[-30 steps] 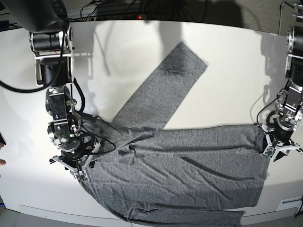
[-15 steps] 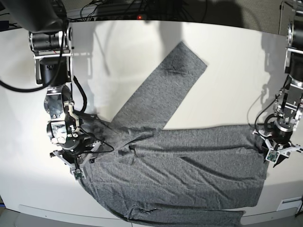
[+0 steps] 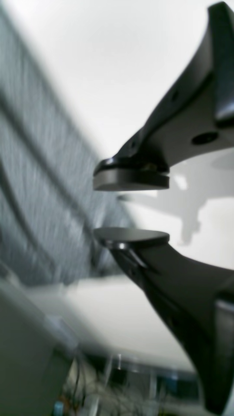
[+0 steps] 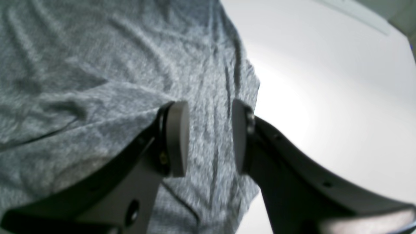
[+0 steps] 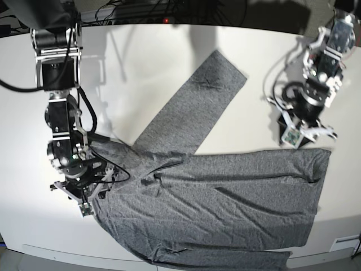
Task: Fold the T-shirt properly
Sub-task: 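Move left gripper up to the sleeve cuff and grasp it, then pull the sleeve cuff with left gripper to straighten the sleeve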
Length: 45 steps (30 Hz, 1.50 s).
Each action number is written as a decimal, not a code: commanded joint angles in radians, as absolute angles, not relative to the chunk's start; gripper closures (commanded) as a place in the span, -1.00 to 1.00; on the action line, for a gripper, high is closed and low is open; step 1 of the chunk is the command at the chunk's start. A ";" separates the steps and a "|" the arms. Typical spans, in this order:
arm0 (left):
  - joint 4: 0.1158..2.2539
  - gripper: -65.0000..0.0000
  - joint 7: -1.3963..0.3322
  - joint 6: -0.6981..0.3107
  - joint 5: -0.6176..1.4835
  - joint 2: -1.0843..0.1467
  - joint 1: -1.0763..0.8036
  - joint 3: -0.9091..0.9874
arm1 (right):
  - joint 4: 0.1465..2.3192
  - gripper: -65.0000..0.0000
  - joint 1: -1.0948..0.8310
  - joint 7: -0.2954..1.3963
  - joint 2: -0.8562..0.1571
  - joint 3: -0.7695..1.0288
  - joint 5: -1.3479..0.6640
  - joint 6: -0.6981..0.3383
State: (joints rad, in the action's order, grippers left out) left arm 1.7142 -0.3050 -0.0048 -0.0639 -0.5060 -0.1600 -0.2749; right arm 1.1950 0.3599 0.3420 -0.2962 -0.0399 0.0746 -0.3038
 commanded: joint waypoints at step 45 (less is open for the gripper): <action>1.697 1.00 -0.305 -0.048 -0.481 -0.280 -0.459 -0.564 | 1.318 0.31 0.363 0.349 -0.330 0.000 0.070 -0.299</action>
State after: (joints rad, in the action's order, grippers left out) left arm 1.6901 -0.2913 -0.0517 -0.4751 -0.2794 -0.4591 -0.5640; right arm 1.3014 0.3325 0.3721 -0.3180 -0.0063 0.0738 -0.3031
